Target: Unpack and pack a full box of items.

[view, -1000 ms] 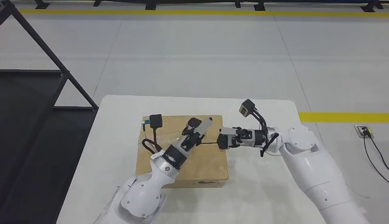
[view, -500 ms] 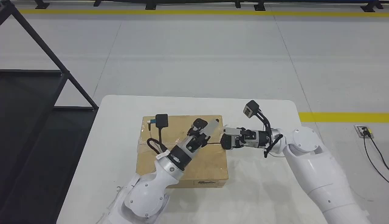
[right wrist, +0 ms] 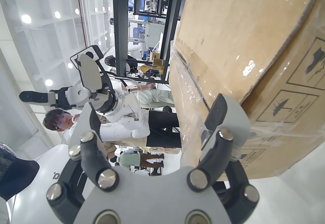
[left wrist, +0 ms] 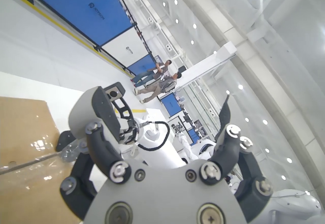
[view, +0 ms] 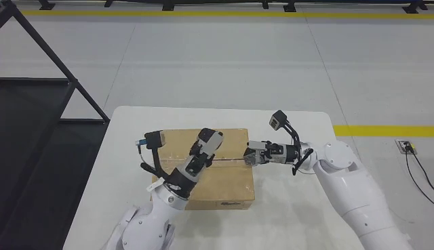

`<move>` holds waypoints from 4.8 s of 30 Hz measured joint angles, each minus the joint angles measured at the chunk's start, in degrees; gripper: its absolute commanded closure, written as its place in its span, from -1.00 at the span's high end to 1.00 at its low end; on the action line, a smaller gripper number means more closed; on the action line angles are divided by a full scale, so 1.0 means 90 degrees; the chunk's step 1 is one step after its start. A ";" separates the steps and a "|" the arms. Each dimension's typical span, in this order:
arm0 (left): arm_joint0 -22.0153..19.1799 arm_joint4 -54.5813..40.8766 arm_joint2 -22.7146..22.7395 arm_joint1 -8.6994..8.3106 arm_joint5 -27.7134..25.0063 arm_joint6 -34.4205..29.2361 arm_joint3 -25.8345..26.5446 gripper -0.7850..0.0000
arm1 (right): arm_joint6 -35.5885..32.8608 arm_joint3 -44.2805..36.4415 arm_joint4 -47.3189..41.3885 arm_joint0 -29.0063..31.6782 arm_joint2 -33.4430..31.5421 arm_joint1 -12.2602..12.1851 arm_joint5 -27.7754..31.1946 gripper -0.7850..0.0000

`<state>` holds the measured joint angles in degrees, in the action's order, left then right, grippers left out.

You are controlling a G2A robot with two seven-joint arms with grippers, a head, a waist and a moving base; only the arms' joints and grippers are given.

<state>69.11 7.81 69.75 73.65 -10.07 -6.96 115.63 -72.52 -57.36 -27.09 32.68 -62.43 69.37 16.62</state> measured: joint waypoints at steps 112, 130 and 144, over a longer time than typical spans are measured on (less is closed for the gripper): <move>0.0919 -0.2120 0.2612 -0.0588 0.1865 -0.2536 -0.0621 1.00 | 0.0174 -0.2377 0.1543 -0.0253 -0.0105 -0.0544 -0.1270 -1.00; 0.1087 -0.2604 0.2900 -0.0634 0.1554 -0.2549 -0.0815 1.00 | 0.0513 -0.2307 0.1258 -0.1351 0.0684 -0.0258 -0.1147 -1.00; 0.0983 -0.2892 0.2982 -0.0674 0.1404 -0.2689 -0.1056 1.00 | 0.0848 -0.2743 0.1239 -0.1760 0.0905 -0.0136 -0.1016 -1.00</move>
<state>77.95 -18.22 96.59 67.58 2.56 -31.16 106.12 -64.89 -82.05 -15.93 16.84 -54.28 68.14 7.48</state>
